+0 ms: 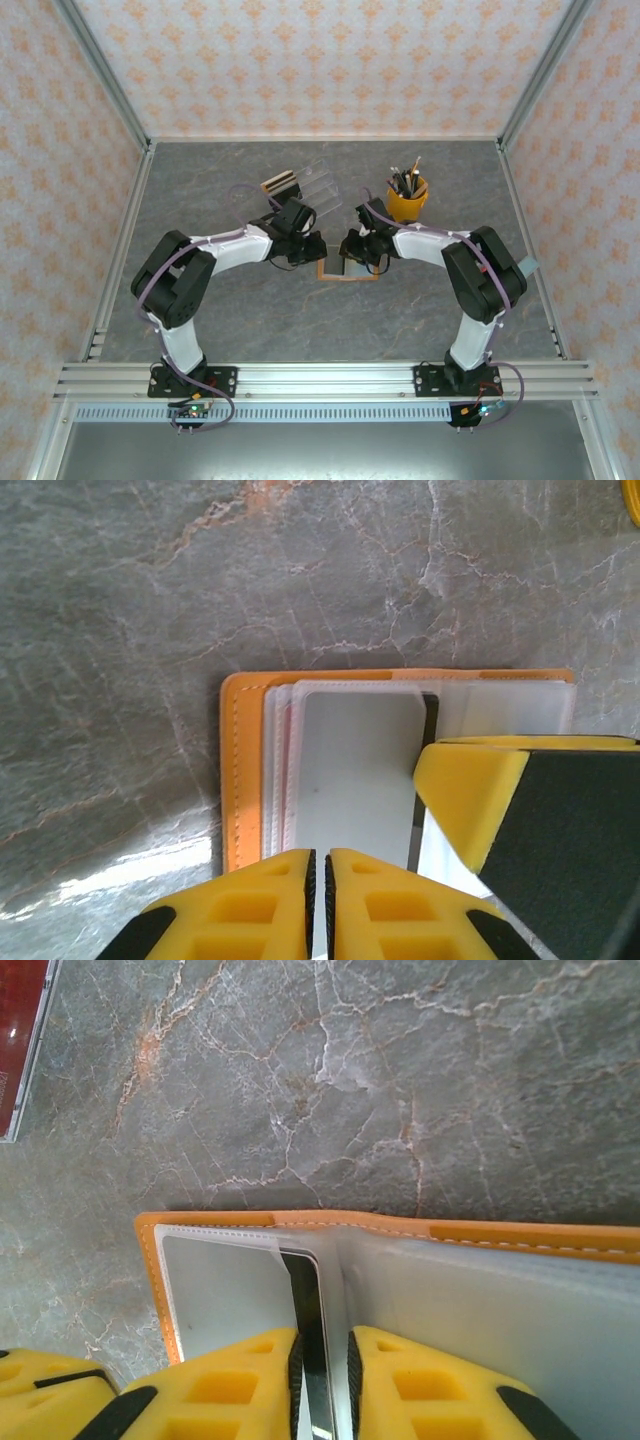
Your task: Take the credit cards out of the card holder
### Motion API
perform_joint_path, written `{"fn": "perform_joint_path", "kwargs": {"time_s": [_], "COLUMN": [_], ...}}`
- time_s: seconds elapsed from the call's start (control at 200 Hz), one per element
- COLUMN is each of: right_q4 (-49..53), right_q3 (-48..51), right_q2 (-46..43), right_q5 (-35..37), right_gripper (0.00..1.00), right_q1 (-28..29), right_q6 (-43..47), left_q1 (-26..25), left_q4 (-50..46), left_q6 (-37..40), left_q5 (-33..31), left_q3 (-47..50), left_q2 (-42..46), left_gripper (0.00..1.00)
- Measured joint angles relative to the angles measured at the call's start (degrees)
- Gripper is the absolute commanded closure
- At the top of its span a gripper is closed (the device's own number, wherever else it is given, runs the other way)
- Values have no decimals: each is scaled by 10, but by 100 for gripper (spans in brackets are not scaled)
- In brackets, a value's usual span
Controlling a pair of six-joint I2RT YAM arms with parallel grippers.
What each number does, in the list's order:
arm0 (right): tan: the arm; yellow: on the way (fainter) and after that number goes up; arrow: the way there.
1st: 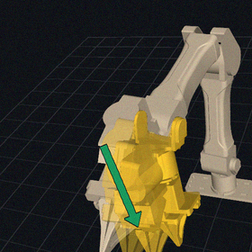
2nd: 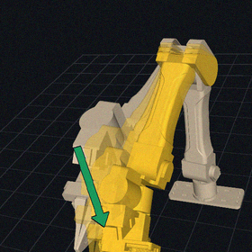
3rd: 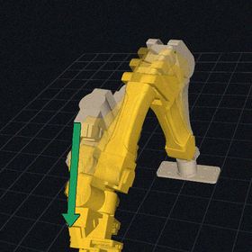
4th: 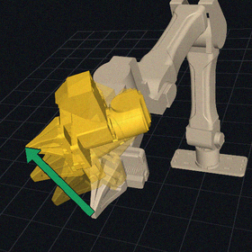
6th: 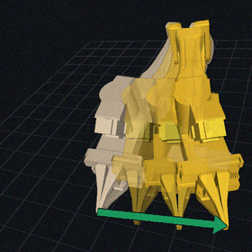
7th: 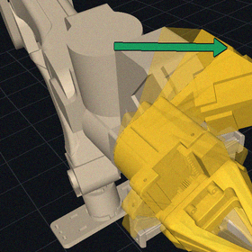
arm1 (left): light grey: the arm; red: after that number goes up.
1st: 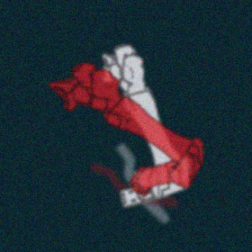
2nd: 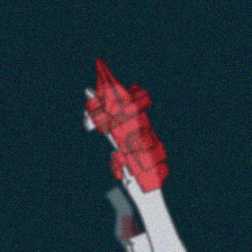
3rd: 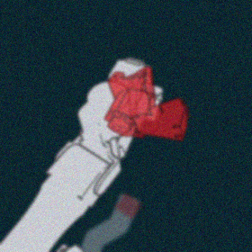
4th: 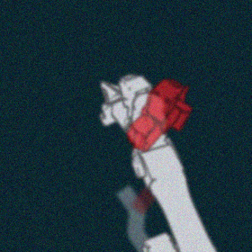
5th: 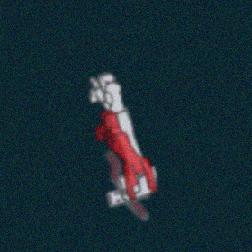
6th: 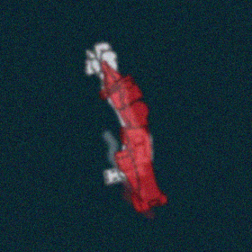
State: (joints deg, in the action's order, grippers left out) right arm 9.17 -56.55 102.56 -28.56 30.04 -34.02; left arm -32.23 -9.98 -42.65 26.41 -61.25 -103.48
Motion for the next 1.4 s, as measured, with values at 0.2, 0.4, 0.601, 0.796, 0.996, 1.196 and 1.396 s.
{"fn": "perform_joint_path", "kwargs": {"time_s": [0.2, 0.4, 0.601, 0.796, 0.996, 1.196, 1.396], "right_q4": [-7, -15, -34, -52, -51, -49, -44], "right_q3": [4, 9, 21, 37, 42, 47, 49], "right_q2": [0, -1, -2, -12, -26, -38, -41], "right_q5": [-6, -15, -31, -46, -44, -38, -27], "right_gripper": [79, 79, 80, 85, 91, 93, 93], "right_q1": [-2, -6, -9, -14, -14, -14, -14], "right_q6": [0, 0, 2, 2, 2, 7, 11], "left_q1": [0, 0, 0, 0, 0, 0, 0], "left_q4": [-1, -12, -24, -36, -46, -50, -52], "left_q6": [1, 5, 7, 7, 12, 22, 22], "left_q5": [5, 5, 5, 5, 1, -3, -3], "left_q3": [-14, -30, -41, -50, -54, -55, -55], "left_q2": [-31, -46, -55, -59, -60, -60, -60], "left_gripper": [90, 90, 92, 93, 91, 90, 89]}}
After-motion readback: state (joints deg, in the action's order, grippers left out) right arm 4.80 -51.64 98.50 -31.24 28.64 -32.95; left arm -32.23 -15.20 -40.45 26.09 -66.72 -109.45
